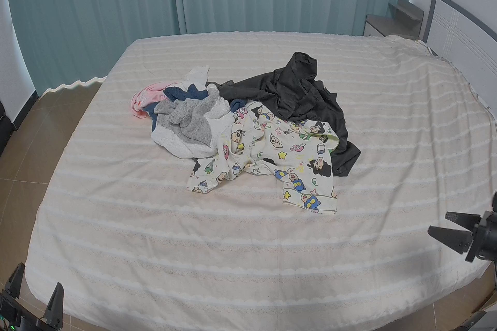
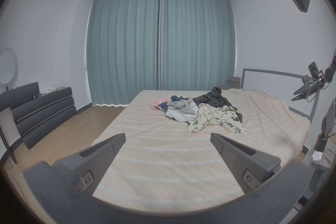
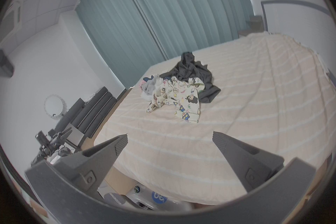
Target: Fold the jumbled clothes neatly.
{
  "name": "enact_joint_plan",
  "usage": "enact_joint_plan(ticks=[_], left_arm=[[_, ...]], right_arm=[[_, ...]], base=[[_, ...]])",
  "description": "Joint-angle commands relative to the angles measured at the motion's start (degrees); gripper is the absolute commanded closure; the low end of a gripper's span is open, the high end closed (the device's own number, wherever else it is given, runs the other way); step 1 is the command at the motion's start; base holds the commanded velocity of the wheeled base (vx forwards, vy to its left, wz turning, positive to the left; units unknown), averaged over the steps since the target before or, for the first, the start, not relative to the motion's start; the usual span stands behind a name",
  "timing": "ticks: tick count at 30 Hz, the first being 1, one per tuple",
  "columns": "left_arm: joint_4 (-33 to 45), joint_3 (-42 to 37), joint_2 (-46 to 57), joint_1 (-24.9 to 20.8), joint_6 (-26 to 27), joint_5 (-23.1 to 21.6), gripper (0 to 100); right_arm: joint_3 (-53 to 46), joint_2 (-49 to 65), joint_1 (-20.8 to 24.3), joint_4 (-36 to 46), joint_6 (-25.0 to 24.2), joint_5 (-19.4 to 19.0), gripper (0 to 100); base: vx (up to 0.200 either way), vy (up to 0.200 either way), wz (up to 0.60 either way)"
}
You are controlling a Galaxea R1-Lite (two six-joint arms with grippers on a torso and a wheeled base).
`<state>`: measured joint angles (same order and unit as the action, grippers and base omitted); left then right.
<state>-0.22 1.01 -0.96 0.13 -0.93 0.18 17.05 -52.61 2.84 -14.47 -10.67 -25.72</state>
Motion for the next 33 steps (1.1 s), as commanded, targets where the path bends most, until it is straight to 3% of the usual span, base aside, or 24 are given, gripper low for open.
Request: enact_joint_plan(ticks=[1, 6, 7, 15, 33], left_arm=[[0.0, -1.0, 0.9, 0.0, -0.4, 0.0, 0], [0.1, -1.0, 0.9, 0.0, -0.4, 0.0, 0], [0.1, -1.0, 0.9, 0.0, -0.5, 0.0, 0], [0.1, -1.0, 0.9, 0.0, -1.1, 0.0, 0], [0.1, -1.0, 0.9, 0.0, -1.2, 0.1, 0]], right_arm=[[11.9, -52.6, 4.6, -20.8, -11.0, 3.2, 0], [17.8, -60.3, 5.6, -24.4, -16.8, 5.4, 0], [20.4, -64.5, 6.7, -27.2, -19.0, 7.5, 0], [29.3, -74.8, 9.4, -35.9, -20.9, 16.2, 0], [37.5, -80.5, 11.3, -36.9, -21.0, 16.9, 0]], base=[[0.000, 0.000, 0.00], [0.000, 0.000, 0.00], [0.000, 0.000, 0.00], [0.000, 0.000, 0.00], [0.000, 0.000, 0.00]])
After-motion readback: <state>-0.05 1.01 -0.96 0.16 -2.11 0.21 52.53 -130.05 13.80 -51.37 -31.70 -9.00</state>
